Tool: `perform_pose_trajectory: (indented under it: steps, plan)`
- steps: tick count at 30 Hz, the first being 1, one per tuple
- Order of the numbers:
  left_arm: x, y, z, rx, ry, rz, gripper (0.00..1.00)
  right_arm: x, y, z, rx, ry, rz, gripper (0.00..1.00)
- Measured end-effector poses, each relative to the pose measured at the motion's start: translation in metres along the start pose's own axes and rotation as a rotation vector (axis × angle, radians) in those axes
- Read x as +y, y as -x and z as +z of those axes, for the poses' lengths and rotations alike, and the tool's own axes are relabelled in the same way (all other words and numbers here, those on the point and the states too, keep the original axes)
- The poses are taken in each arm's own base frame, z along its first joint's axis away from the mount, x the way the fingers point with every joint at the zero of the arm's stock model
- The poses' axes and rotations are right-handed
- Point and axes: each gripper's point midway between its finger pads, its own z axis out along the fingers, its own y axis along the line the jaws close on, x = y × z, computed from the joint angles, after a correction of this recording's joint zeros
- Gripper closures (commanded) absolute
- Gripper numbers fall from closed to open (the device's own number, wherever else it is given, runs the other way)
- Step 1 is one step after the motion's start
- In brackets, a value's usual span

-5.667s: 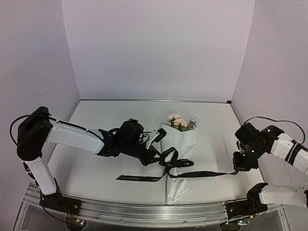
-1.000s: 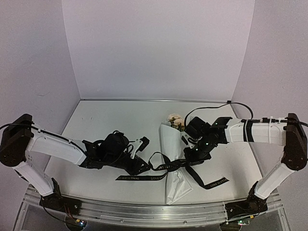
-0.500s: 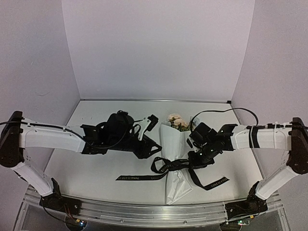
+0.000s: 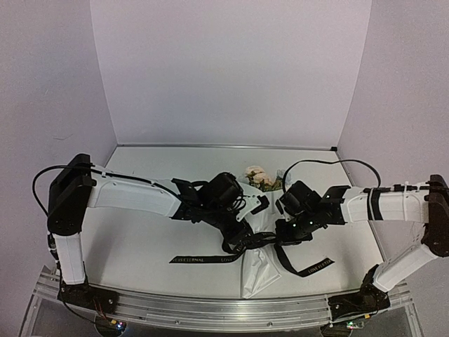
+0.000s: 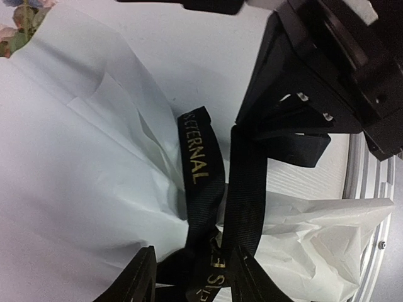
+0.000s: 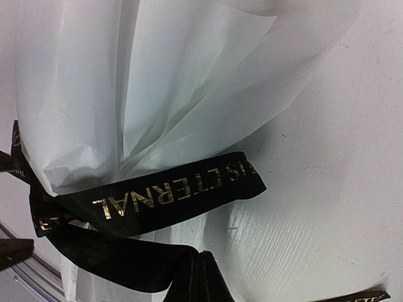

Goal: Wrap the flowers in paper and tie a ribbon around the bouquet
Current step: Cross the half-tied ribbon over the folded bouquet.

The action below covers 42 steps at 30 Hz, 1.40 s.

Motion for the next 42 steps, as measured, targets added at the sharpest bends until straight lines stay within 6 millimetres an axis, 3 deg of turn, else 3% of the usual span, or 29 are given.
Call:
perform_pose_trajectory:
  steps: [6, 14, 22, 26, 32, 42]
  plan:
    - [-0.010, 0.000, 0.013, 0.044, 0.007, 0.083, 0.54, 0.001, 0.001, 0.002, -0.010, 0.009, 0.014, 1.00]
    - [0.002, -0.003, 0.028, 0.076, 0.066, 0.111, 0.55, 0.004, 0.005, 0.003, -0.026, 0.033, 0.029, 1.00]
    - [0.008, 0.000, 0.030, 0.067, 0.101, 0.122, 0.87, 0.009, 0.011, 0.006, -0.044, 0.079, 0.055, 1.00]
    - [0.010, 0.004, 0.030, 0.049, 0.105, 0.120, 0.94, 0.011, 0.011, 0.008, -0.049, 0.113, 0.062, 1.00]
    - [0.010, 0.003, 0.032, 0.037, 0.104, 0.119, 1.00, 0.013, 0.012, 0.012, -0.058, 0.149, 0.072, 1.00]
    - [0.009, 0.006, 0.027, -0.001, 0.103, 0.116, 1.00, 0.028, 0.020, 0.016, -0.084, 0.228, 0.078, 1.00]
